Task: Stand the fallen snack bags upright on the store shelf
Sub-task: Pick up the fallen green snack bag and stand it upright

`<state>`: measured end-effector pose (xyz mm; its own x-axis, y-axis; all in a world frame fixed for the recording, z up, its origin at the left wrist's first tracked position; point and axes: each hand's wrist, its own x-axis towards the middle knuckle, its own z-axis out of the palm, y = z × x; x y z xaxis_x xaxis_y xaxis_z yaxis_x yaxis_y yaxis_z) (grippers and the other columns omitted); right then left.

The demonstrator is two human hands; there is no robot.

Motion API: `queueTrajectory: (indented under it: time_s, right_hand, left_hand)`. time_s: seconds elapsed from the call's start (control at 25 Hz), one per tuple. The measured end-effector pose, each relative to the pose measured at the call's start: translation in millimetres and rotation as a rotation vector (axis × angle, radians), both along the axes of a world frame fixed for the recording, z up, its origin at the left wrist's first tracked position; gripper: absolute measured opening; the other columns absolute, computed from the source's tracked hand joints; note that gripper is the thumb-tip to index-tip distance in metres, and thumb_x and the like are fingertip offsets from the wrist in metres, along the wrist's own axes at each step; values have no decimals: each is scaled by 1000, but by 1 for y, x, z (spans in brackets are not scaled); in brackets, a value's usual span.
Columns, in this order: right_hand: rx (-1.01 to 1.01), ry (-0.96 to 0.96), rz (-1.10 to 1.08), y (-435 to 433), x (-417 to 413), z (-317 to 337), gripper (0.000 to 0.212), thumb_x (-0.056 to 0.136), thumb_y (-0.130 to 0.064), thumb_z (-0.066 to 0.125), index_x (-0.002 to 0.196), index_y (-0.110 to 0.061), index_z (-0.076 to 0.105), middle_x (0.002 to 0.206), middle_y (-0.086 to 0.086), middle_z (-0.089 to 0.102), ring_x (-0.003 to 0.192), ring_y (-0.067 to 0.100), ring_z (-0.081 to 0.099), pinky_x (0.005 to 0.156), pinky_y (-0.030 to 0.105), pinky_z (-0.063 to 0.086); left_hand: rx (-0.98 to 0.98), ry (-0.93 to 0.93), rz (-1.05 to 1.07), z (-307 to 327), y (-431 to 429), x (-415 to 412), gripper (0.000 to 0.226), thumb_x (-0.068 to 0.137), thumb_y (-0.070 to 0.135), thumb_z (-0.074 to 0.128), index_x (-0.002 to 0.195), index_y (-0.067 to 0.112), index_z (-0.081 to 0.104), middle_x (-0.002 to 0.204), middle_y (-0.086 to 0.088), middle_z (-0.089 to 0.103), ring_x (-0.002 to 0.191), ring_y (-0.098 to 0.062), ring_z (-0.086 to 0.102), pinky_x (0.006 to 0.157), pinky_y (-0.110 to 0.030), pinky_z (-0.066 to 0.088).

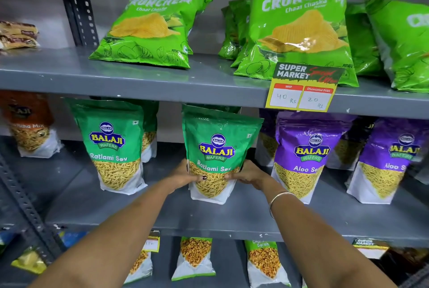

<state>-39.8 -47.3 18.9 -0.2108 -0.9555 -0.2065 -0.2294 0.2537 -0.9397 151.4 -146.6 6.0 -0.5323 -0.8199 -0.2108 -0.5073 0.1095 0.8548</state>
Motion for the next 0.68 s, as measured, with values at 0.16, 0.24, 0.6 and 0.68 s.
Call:
queueTrajectory:
  time_s: [0.16, 0.24, 0.6, 0.68]
  right_hand:
    - [597, 247, 155, -3, -10, 7, 35, 83, -14, 67, 111, 5, 61, 60, 10, 69, 45, 15, 63, 52, 27, 58]
    - [846, 160, 330, -10, -1, 8, 22, 85, -19, 64, 89, 3, 66, 60, 15, 72, 56, 26, 71, 73, 40, 59]
    - [326, 247, 228, -85, 176, 10, 55, 84, -33, 65, 129, -10, 44, 123, 6, 53, 99, 12, 63, 80, 33, 50]
    - [182, 150, 52, -103, 215, 3, 85, 82, -26, 69, 147, -7, 18, 151, 8, 30, 126, 20, 43, 83, 26, 44]
  left_hand:
    - [-8, -192, -12, 3, 8, 22, 53, 80, 30, 69, 121, 5, 46, 120, -5, 50, 114, -24, 50, 93, -30, 39]
    - [48, -304, 2, 3, 4, 50, 45, 84, 41, 60, 109, 3, 54, 108, -18, 53, 101, -25, 56, 87, -33, 41]
    - [96, -100, 385, 8, -66, 214, 62, 79, 24, 70, 127, -4, 44, 143, -15, 38, 130, -28, 40, 102, -36, 35]
    - [41, -34, 383, 0, -96, 234, 79, 69, 23, 79, 133, 1, 39, 147, -14, 33, 134, -25, 36, 105, -34, 33]
